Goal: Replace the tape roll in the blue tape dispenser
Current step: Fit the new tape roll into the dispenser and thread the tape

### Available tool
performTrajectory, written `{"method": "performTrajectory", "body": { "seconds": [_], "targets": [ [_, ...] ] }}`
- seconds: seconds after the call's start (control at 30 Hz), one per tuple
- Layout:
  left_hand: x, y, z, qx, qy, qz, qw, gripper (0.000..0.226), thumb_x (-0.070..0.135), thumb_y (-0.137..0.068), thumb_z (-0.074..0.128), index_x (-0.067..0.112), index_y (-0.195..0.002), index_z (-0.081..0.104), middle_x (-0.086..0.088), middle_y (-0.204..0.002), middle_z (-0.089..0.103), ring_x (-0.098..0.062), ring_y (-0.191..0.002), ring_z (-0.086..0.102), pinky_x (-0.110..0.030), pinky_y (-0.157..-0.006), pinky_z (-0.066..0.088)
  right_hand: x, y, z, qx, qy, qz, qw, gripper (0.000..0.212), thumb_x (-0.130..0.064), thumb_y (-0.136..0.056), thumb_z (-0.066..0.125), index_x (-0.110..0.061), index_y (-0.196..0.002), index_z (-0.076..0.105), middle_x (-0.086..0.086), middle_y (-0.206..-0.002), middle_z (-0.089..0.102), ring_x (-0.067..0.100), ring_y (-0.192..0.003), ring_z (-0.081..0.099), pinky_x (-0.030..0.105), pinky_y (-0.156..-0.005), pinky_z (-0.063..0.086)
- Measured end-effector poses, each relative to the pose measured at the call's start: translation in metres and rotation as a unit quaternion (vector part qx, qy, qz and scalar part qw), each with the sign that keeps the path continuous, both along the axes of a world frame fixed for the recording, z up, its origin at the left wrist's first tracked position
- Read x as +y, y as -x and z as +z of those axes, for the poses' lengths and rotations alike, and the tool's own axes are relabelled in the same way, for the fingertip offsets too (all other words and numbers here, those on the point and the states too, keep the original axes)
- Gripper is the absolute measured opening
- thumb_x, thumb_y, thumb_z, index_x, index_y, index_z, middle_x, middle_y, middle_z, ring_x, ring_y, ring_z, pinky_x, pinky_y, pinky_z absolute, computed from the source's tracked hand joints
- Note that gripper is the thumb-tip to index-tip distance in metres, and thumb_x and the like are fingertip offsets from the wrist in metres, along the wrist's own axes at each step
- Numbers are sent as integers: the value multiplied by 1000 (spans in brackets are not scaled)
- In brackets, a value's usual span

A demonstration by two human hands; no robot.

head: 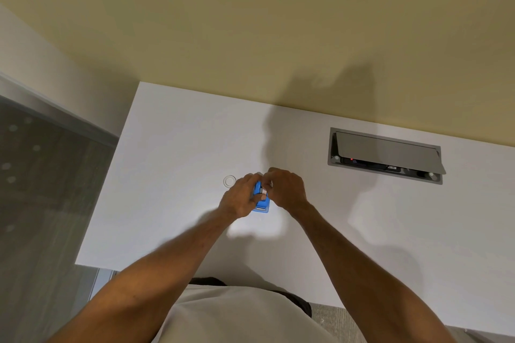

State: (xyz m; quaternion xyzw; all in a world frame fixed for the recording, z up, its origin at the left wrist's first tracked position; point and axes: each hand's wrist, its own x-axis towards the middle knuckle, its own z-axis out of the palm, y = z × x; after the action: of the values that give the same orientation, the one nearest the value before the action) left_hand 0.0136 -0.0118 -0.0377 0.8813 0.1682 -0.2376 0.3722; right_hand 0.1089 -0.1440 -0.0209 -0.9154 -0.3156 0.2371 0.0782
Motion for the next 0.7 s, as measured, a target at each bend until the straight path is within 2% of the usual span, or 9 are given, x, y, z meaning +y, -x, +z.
{"method": "performTrajectory", "body": {
  "seconds": [0.27, 0.47, 0.57, 0.7],
  "targets": [
    [-2, -1, -1, 4, -21, -23, 1000, 52, 29, -104, 64, 18, -150, 45, -6, -143, 58, -28, -131, 57, -50, -108, 55, 3, -3, -2, -16, -3, 2, 1000, 23, -30, -106, 55, -19, -100, 74, -2, -100, 73, 20, -84, 72, 31, -77, 61],
    [-1, 2, -2, -11, -16, -7, 1000, 45, 39, -103, 64, 23, -143, 51, 0, -138, 61, -23, -128, 58, -50, -104, 57, -3, -2, -4, 1, 5, 12, 1000, 26, -30, -105, 53, -19, -102, 76, -1, -101, 72, 23, -87, 73, 37, -81, 63],
    [0, 3, -3, -8, -20, -12, 1000, 46, 35, -103, 64, 23, -145, 49, -1, -141, 60, -25, -131, 57, -48, -105, 56, -5, -2, -4, -6, 5, 29, 1000, 31, -39, -107, 52, -20, -108, 76, -1, -102, 73, 22, -85, 73, 35, -81, 63],
    [-2, 0, -3, -8, -31, -27, 999, 51, 35, -104, 63, 20, -150, 46, -4, -141, 59, -26, -132, 55, -47, -106, 56, -5, -2, -4, -41, 17, 58, 997, 29, -36, -109, 49, -21, -106, 73, 0, -98, 71, 21, -81, 71, 31, -78, 61]
  ]
}}
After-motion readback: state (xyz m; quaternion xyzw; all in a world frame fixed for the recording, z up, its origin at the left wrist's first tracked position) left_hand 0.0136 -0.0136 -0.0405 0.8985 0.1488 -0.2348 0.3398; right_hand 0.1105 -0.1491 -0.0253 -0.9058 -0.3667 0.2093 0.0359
